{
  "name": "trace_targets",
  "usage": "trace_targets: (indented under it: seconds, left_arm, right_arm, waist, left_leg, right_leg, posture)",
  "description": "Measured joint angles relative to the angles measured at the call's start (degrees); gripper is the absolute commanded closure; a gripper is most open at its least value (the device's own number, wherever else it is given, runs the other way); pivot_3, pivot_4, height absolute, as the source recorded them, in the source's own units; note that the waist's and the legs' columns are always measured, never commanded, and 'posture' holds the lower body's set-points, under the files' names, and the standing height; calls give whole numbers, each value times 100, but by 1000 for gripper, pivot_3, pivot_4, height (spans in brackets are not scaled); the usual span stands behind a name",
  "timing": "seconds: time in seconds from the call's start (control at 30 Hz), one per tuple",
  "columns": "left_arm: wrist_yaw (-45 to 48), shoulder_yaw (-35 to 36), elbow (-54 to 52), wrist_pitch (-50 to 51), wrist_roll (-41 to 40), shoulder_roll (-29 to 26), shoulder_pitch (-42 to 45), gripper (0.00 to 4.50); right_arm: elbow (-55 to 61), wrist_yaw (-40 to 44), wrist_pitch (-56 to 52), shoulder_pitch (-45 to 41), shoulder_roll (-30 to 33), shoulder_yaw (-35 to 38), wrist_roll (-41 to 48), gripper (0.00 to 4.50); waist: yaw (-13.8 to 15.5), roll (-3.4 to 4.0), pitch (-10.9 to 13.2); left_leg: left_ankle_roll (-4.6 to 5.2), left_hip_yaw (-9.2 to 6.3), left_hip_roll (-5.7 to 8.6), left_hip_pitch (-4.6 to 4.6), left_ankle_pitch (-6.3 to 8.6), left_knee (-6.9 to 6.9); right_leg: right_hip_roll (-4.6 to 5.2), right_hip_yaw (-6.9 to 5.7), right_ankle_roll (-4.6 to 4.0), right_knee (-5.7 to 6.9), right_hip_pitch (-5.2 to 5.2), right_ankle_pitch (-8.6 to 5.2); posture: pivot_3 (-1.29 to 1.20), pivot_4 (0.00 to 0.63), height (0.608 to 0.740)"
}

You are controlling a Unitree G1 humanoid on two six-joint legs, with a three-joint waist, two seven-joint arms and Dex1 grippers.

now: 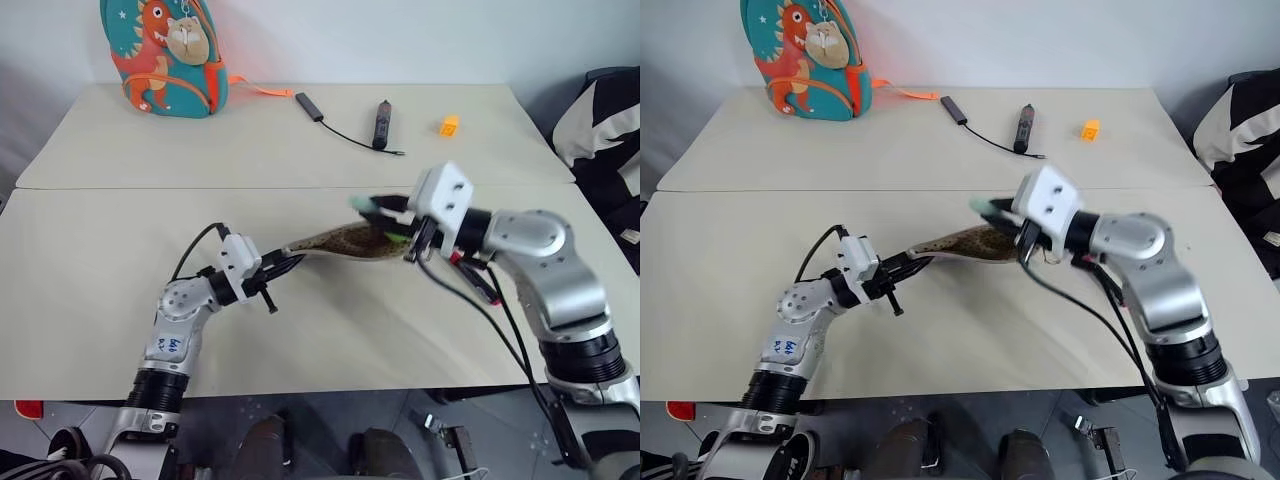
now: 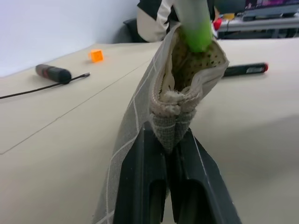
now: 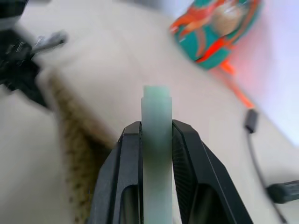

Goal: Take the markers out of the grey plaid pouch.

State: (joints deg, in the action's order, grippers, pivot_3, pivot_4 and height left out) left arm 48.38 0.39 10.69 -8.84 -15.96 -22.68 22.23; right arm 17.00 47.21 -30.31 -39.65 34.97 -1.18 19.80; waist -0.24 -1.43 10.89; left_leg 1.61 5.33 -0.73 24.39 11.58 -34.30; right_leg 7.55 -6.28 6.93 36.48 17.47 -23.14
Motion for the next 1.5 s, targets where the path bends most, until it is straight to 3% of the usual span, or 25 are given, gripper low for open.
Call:
trace_targets:
  seconds: [0.1,0.2,0.43,0.63,0.83,1.2,1.5]
  left_arm:
    - [22,151,160,15,-80,-43,24,4500]
    - [136,269,162,134,-279,-73,20,4500]
    - [373,731,160,719,-904,-217,46,4500]
    - [414,828,160,749,-931,-262,172,4500]
    - [425,828,158,748,-929,-262,162,4500]
    - [419,841,-77,1244,-997,-394,24,4500]
    - [-208,1439,-1197,4468,-2504,-1367,-13,4500]
  right_arm:
    - [264,-246,-1105,-328,-58,428,793,4012]
    - [397,-295,-2077,-329,591,387,1047,4012]
    - [557,-333,-3133,628,1614,257,1039,4012]
    - [361,-818,-3457,1588,1161,163,1006,4012]
    - [13,-1077,-3196,1701,872,162,832,4012]
    - [-383,-1151,-2509,1509,708,136,486,299]
    - [-359,-757,-543,1377,337,430,342,299]
  waist:
    - [0,0,0]
    - [48,0,0]
    - [2,0,0]
    - [16,0,0]
    - [21,0,0]
    - [3,0,0]
    - [17,2,2]
  left_leg:
    - [2,-4,0,0,1,1]
    - [8,-7,3,6,6,1]
    - [7,0,0,12,7,12]
    - [5,4,3,13,4,10]
    - [10,8,4,13,1,6]
    - [9,7,2,13,1,10]
    - [7,0,4,12,0,14]
  right_leg:
    - [3,7,-2,-1,-1,1]
    - [12,10,-2,-9,-1,1]
    - [5,7,-3,-38,-1,2]
    - [1,-2,-1,-37,-2,4]
    - [2,0,5,-42,-4,7]
    - [1,4,4,-38,2,7]
    - [1,18,5,-33,1,7]
  posture:
    - [0,150,740]
    - [0,150,740]
    - [0,150,740]
    - [0,150,740]
    - [0,150,740]
    - [0,150,740]
    - [0,150,740]
